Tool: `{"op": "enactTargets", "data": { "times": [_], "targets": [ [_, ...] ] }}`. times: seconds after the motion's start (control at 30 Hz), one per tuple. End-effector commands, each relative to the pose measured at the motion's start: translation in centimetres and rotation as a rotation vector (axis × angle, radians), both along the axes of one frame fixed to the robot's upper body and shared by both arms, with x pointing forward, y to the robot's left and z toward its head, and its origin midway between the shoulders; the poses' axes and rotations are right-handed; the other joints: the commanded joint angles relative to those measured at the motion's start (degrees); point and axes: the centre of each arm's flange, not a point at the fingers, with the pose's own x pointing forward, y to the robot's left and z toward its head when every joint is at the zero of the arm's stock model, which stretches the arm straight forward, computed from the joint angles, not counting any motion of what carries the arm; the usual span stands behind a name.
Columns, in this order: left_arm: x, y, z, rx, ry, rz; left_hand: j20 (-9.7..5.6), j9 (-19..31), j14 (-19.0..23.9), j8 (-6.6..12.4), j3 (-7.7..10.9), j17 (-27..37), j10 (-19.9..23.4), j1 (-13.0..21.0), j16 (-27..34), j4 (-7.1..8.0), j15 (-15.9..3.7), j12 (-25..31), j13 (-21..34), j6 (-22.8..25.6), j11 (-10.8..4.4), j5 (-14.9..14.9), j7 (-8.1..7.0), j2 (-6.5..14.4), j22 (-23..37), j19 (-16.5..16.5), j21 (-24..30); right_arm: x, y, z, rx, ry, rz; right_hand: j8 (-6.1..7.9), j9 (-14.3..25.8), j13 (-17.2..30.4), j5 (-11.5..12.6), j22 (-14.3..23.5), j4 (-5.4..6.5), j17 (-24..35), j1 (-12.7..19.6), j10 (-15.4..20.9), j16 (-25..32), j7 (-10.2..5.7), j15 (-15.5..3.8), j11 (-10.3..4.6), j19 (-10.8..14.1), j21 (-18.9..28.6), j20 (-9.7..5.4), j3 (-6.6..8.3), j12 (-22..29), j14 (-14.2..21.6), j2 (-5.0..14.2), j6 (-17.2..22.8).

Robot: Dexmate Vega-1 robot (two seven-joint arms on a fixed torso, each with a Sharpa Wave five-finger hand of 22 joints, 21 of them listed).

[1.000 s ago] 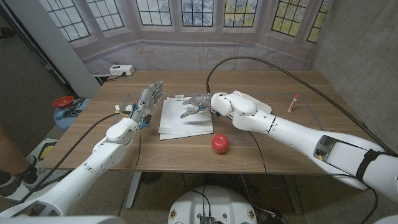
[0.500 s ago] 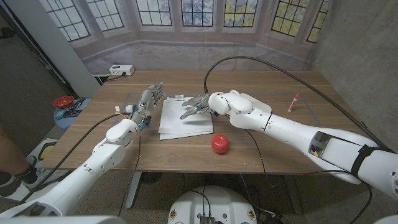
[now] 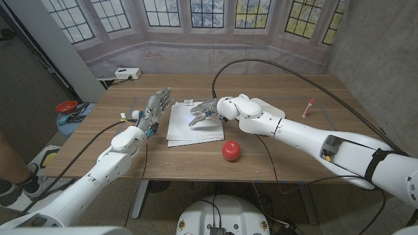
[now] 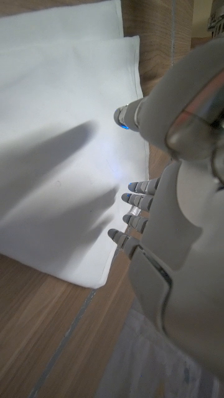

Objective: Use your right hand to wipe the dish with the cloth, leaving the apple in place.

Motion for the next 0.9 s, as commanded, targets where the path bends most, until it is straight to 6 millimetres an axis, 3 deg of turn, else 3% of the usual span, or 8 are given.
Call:
{"op": "enactTargets", "data": {
  "times": [0.03,0.63,0.9],
  "targets": [
    [-0.17,-0.1,-0.34,-0.011,0.001,0.006,0.06,0.1,0.5,0.32,0.2,0.3,0.4,0.1,0.2,0.04,0.08,0.2,0.2,0.5,0.08,-0.1,-0.01,0.1,0.2,0.4,0.0,0.39,0.16,-0.12,-0.016,-0.006,0.003,0.34,0.2,0.2,0.5,0.2,-0.52,0.1,1.1,1.3,0.5,-0.23,0.07,-0.24,0.0,0.3,-0.22,0.34,0.6,-0.1,0.03,0.2],
    [0.25,-0.67,-0.37,-0.01,0.012,0.004,0.1,0.1,0.5,0.31,0.22,0.3,0.4,0.0,0.2,0.14,0.07,0.2,0.2,0.6,0.19,-0.1,0.01,0.0,0.2,0.4,0.0,1.23,-0.03,-0.4,-0.029,-0.01,0.01,0.99,0.3,0.4,0.6,0.2,-1.3,0.1,2.9,4.8,1.2,-0.54,-0.77,0.2,0.5,0.5,-0.45,1.04,1.6,1.8,-0.02,2.1],
    [0.49,-0.97,-0.41,-0.004,0.016,-0.004,0.08,0.1,0.5,0.29,0.24,0.3,0.4,0.0,0.2,0.16,0.08,0.1,0.2,0.6,0.2,-0.1,0.0,0.0,0.2,0.4,0.0,1.34,0.12,-0.55,-0.023,-0.019,0.011,1.82,0.3,0.7,0.6,0.2,-1.51,0.1,4.1,7.3,1.5,-0.91,-1.11,-0.17,0.7,0.5,-0.4,1.43,2.3,3.3,-0.18,4.8]
  ]
}}
